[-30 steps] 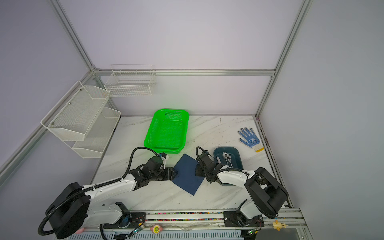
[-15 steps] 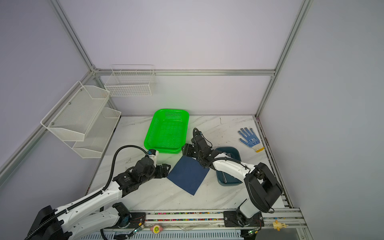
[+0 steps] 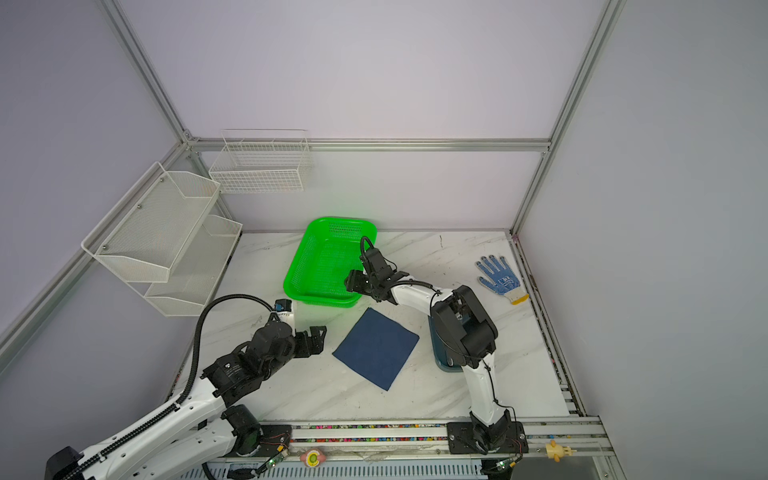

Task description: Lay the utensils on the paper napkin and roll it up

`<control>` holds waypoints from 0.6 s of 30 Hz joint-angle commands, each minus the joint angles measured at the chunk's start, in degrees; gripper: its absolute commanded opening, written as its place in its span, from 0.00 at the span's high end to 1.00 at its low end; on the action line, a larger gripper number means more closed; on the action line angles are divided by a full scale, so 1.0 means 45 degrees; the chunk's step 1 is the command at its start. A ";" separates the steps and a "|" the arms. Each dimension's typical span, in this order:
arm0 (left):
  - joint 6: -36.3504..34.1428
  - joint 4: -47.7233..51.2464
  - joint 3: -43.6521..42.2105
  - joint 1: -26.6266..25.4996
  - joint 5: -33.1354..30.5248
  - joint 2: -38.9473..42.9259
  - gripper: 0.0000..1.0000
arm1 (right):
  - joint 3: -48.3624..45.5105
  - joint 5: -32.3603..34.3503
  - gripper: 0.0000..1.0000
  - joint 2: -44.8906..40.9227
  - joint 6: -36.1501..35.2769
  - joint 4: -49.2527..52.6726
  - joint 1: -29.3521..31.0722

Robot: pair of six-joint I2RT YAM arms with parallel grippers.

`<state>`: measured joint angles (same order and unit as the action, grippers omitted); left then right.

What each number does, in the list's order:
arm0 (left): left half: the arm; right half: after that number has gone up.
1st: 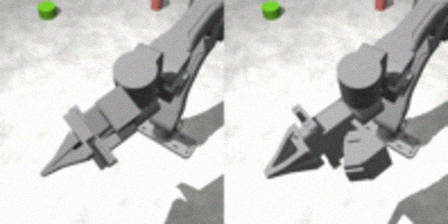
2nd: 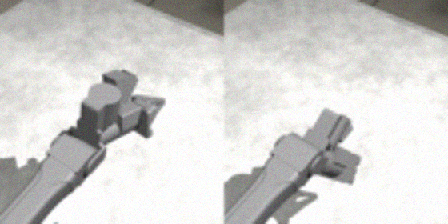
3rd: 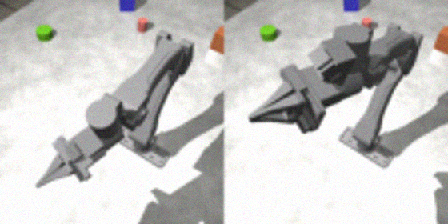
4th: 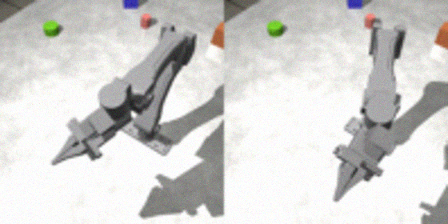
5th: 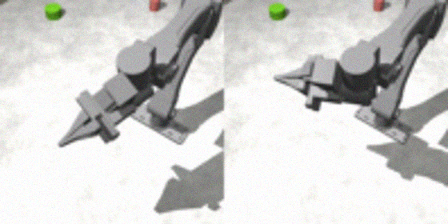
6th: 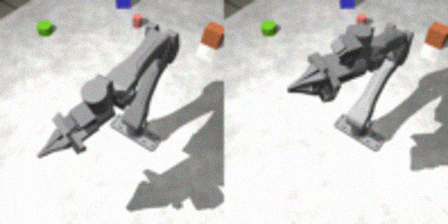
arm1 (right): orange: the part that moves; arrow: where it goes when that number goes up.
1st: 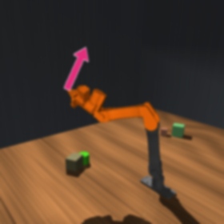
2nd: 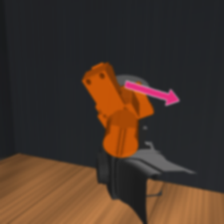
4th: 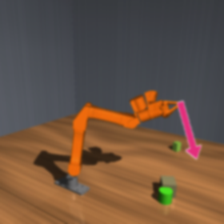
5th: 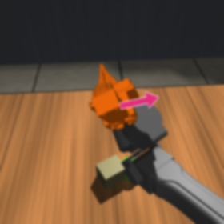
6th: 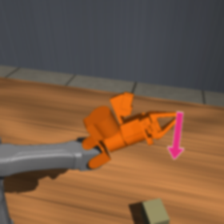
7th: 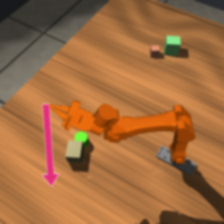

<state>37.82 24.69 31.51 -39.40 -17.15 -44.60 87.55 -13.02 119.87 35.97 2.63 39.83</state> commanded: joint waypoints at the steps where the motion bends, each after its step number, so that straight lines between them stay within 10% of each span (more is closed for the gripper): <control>1: -0.0179 -0.0054 -0.0167 0.0070 -0.0202 0.0122 0.03 | 0.1786 -0.0379 0.36 0.1156 -0.1051 0.1685 0.0427; 11: -0.0284 -0.0506 0.0068 0.0084 0.0703 -0.0443 0.03 | 0.4096 0.0020 0.36 0.2049 -0.1753 0.3082 0.0796; 18: -0.1290 -0.2500 0.0401 0.0064 0.4181 -0.1969 0.11 | 0.1643 0.1601 0.31 -0.1803 -0.2445 0.3206 0.0537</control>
<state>35.03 19.64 31.51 -39.35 -6.83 -51.46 98.70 -11.16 122.15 27.31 15.88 43.27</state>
